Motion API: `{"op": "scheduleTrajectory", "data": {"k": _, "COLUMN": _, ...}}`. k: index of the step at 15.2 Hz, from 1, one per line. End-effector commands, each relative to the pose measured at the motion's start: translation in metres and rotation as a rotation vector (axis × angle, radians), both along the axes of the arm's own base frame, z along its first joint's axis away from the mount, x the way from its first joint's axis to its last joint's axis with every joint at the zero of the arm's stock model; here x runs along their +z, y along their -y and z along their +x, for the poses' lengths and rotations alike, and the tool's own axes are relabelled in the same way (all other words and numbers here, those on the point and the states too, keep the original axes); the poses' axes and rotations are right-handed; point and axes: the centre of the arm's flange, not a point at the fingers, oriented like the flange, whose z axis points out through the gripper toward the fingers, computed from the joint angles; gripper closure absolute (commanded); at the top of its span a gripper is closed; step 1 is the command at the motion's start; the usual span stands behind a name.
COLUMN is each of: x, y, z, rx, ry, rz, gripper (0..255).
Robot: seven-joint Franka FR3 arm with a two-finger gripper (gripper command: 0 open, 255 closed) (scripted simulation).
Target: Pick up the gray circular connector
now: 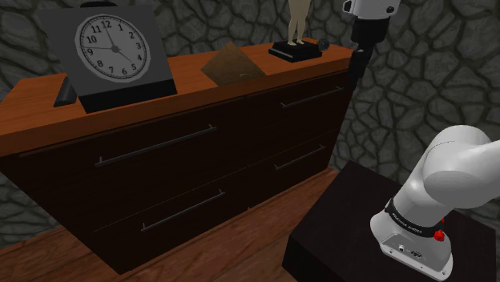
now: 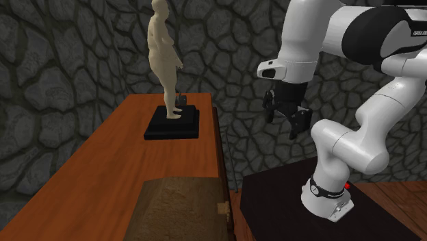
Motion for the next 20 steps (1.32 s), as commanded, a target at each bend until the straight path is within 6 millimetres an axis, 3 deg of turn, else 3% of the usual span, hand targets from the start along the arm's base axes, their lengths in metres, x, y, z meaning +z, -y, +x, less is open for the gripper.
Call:
{"op": "scheduleTrajectory", "data": {"k": 1, "x": 0.000, "y": 0.000, "z": 0.000, "rx": 0.000, "ry": 0.000, "rz": 0.000, "gripper": 0}}
{"op": "scheduleTrajectory", "data": {"k": 20, "x": 0.044, "y": 0.194, "z": 0.160, "rx": 0.056, "ry": 0.006, "rz": 0.051, "gripper": 0}}
